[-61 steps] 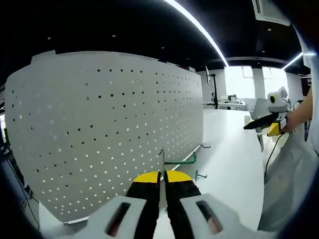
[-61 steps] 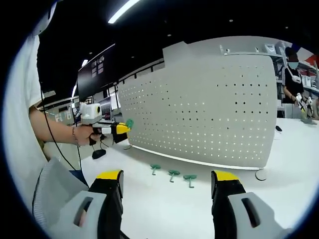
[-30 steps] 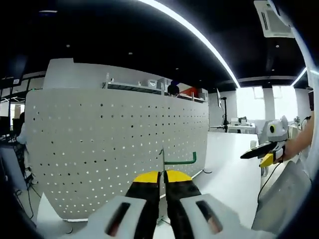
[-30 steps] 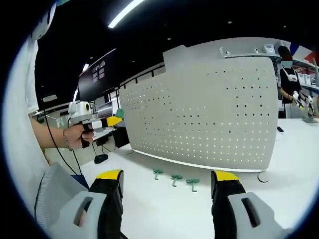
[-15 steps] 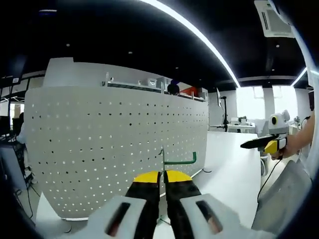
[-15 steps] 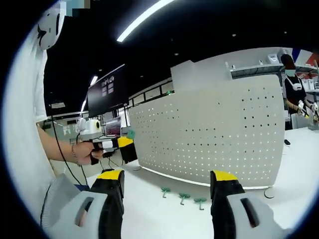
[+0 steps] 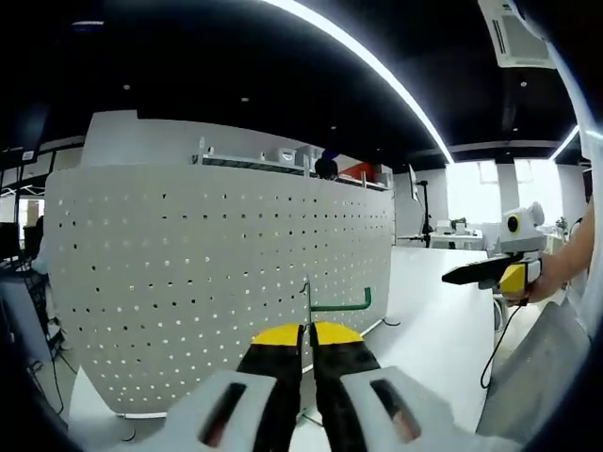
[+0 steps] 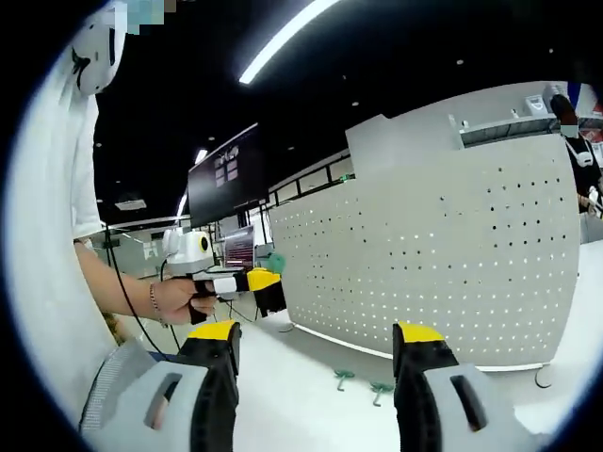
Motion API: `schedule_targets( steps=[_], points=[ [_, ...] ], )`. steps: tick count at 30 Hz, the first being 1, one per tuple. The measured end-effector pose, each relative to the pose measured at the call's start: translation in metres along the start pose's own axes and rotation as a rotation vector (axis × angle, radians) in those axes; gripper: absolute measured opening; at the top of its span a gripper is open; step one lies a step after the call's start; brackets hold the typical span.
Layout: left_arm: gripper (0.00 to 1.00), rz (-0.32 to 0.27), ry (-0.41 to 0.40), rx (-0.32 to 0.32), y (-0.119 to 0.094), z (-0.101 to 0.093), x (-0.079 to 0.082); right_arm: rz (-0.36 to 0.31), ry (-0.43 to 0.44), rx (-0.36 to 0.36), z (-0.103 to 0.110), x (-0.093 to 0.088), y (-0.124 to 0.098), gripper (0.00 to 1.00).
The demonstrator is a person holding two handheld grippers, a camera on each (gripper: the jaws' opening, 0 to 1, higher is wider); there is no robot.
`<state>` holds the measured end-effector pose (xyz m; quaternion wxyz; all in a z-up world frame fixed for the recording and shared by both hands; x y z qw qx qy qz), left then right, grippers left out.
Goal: Insert the hook assembly into the mounting plate slot until the hook locks in place.
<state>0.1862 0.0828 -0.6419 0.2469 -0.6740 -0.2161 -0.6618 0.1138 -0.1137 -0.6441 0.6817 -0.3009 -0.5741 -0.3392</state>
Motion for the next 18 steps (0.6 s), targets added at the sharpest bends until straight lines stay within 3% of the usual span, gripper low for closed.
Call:
schedule_targets(
  steps=[18],
  points=[
    [0.03,-0.01,-0.002,-0.005,0.008,-0.007,0.004,-0.039,0.019,0.098,0.026,0.014,0.048,0.62]
  ],
)
Point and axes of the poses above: the point that each gripper's makers call its tool centre point, and the gripper's own axes: y roughly forward along the fingers, z roughly to its left, x roughly out of its top, the point moved 3 cm from there along -y, roughly backward along the fingers, and after that the axes turned 11 degrees about -x, right-handed, at the moved point
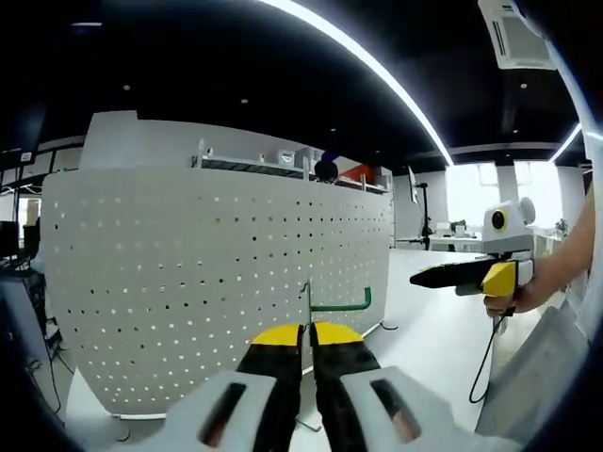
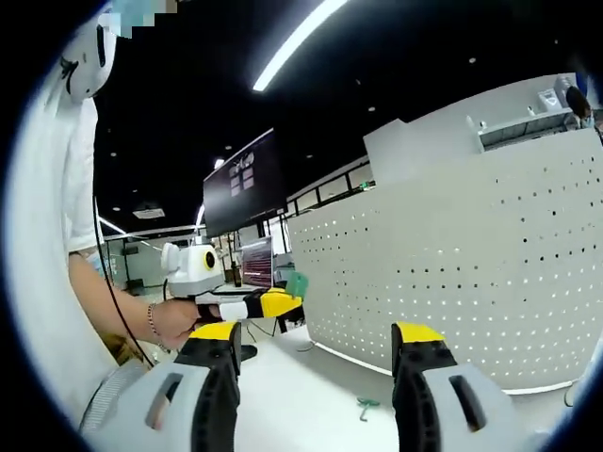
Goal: Insert the hook assembly into the mounting plate slot until the hook locks in place.
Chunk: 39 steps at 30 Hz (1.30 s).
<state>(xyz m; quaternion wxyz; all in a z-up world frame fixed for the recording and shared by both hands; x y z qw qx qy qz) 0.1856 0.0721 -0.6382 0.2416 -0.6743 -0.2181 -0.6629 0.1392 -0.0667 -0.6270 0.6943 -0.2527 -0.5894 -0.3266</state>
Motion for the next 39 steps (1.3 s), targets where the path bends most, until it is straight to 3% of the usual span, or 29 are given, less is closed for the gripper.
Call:
schedule_targets(
  steps=[28,39],
  points=[
    [0.03,-0.016,-0.001,-0.011,0.012,-0.016,0.009,-0.026,0.068,0.057,0.022,0.006,0.046,0.57],
    [0.03,-0.034,-0.011,-0.008,0.013,-0.017,0.015,-0.03,0.083,0.06,0.026,0.01,0.059,0.44]
  ],
)
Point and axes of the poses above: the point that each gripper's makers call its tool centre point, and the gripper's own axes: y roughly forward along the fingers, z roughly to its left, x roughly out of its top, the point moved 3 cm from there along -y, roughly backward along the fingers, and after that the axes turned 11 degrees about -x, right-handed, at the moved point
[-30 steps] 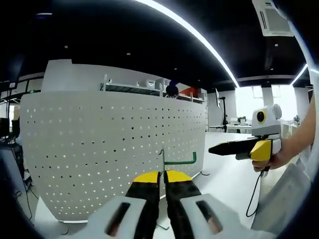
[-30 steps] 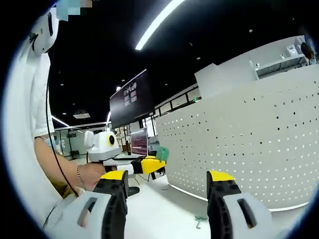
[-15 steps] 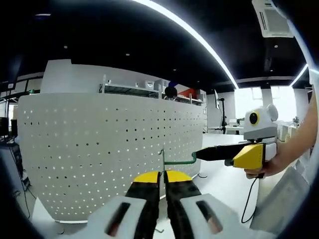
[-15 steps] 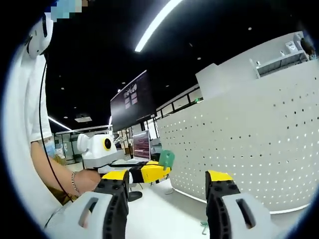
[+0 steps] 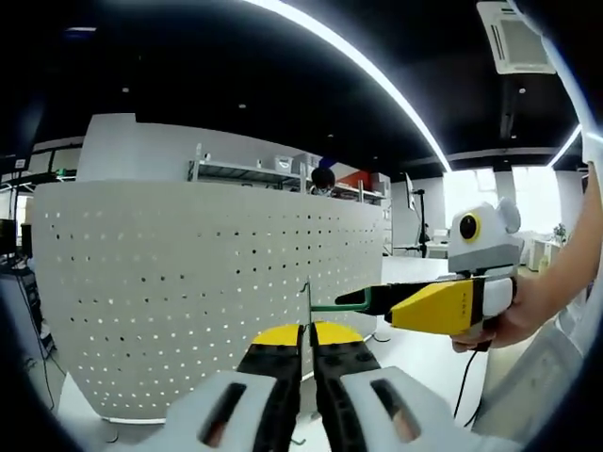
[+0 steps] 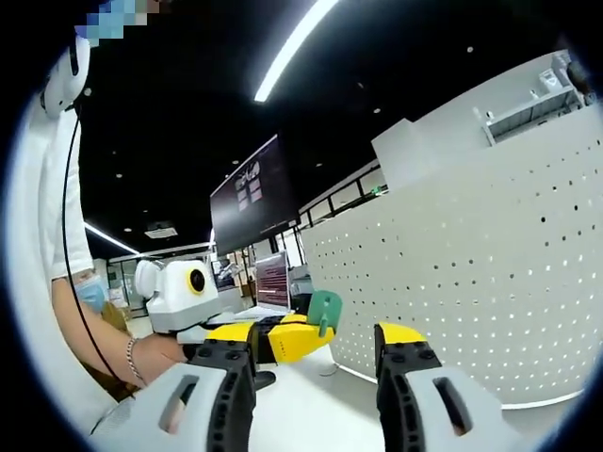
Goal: Insert the hook assembly into the mounting plate slot until the hook locks in place.
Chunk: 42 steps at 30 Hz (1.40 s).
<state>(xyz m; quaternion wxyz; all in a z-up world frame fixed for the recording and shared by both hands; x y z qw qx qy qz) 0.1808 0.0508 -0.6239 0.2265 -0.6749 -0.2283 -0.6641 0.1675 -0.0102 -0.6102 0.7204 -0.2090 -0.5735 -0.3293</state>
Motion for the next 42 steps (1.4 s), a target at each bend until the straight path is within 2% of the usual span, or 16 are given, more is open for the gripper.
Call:
schedule_targets(
  steps=[5,8,9,15,25,42],
  points=[
    [0.03,-0.007,-0.012,0.0,0.0,-0.001,0.001,0.003,-0.01,-0.002,0.001,0.0,0.004,0.36],
    [0.03,-0.011,-0.014,0.0,0.001,-0.001,0.002,0.021,-0.044,-0.007,0.002,-0.003,0.006,0.32],
    [0.03,-0.011,-0.015,0.002,0.001,-0.001,0.002,0.007,-0.07,-0.009,0.002,-0.002,0.006,0.32],
    [0.03,-0.015,-0.024,0.002,0.0,-0.002,0.002,-0.007,-0.042,-0.005,0.006,0.001,0.007,0.27],
    [0.03,-0.014,-0.023,-0.004,0.001,-0.005,0.001,-0.003,-0.05,0.004,0.011,0.001,0.01,0.15],
    [0.03,-0.016,-0.017,-0.001,0.001,-0.007,0.001,-0.005,-0.04,-0.037,0.003,0.001,0.014,0.03]
  ],
)
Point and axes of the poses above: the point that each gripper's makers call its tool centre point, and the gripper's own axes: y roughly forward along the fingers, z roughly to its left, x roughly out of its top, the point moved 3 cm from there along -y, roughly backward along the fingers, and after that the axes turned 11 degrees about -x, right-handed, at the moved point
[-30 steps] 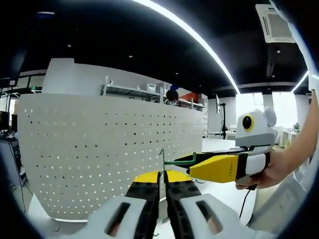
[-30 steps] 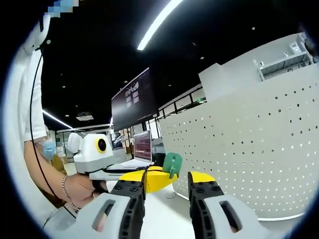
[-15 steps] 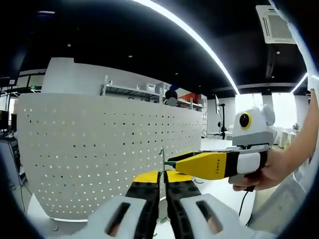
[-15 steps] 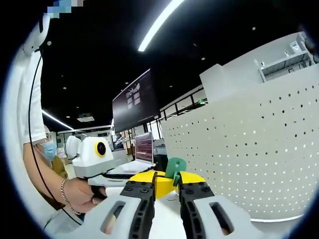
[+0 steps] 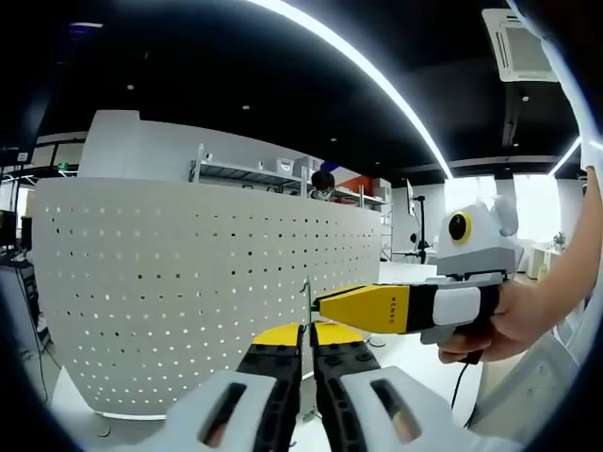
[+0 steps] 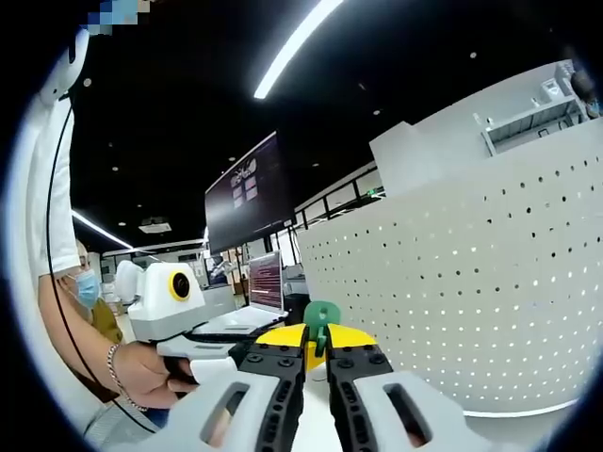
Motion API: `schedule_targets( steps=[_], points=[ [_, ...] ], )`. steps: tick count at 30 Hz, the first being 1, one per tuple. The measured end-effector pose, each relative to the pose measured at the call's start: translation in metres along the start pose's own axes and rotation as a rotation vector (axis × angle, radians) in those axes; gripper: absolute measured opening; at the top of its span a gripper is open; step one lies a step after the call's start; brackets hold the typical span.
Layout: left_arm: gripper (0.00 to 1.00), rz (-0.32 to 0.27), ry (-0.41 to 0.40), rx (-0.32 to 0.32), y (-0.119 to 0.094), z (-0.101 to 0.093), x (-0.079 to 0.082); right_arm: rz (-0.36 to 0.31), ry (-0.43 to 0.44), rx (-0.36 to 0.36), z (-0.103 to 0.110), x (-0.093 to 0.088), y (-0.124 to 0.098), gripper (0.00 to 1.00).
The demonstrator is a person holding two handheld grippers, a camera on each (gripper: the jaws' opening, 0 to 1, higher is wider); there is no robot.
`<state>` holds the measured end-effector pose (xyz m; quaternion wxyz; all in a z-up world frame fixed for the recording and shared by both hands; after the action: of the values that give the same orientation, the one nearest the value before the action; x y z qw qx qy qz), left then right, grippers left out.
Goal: Insert the hook assembly into the mounting plate slot until the hook locks in place.
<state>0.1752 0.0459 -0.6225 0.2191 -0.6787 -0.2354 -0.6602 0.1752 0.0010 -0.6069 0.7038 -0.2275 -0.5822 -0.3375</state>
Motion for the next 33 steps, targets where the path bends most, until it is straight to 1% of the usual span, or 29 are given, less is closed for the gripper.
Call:
schedule_targets(
  steps=[3,8,15,17,21,23,25,31,33],
  points=[
    [0.03,-0.003,-0.002,0.002,-0.0006,-0.0007,0.0003,0.0,0.002,-0.001,0.0002,0.0002,0.0004,0.02],
    [0.03,0.002,-0.001,0.001,0.0001,-0.0016,-0.0005,0.008,-0.031,-0.007,0.001,-0.0016,0.0008,0.02],
    [0.03,0.008,0.002,0.002,0.0002,-0.0013,-0.0016,0.007,-0.03,-0.012,-0.0001,-0.0023,0.0003,0.01],
    [0.03,0.002,-0.002,0.0,0.0003,-0.0016,-0.001,0.001,0.001,-0.009,0.0005,-0.001,-0.0004,0.01],
    [0.03,0.004,0.0,-0.005,0.0013,-0.0028,-0.0008,0.0,0.0,-0.015,-0.0012,-0.0017,-0.0015,0.01],
    [0.03,0.005,-0.003,-0.007,0.0012,-0.0032,-0.001,0.002,-0.015,-0.016,-0.0009,-0.0016,-0.0019,0.01],
    [0.04,0.006,-0.017,-0.008,0.0009,-0.0033,-0.002,0.009,-0.012,-0.017,-0.0002,-0.0022,-0.0019,0.01],
    [0.04,0.006,-0.001,-0.008,-0.0001,-0.0016,-0.0019,0.014,-0.017,-0.014,0.0013,-0.0013,-0.0008,0.01],
    [0.05,0.016,0.013,-0.013,0.0004,-0.002,-0.002,0.015,-0.017,-0.016,0.0007,-0.0014,-0.0007,0.0]
  ],
)
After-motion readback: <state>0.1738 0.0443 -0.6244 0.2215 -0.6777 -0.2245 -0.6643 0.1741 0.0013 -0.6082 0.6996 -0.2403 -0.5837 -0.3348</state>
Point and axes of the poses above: the point that each gripper's makers call its tool centre point, and the gripper's own axes: y roughly forward along the fingers, z roughly to its left, x roughly out of its top, the point moved 3 cm from there along -y, roughly backward along the fingers, and after that the axes turned 11 degrees about -x, right-handed, at the moved point
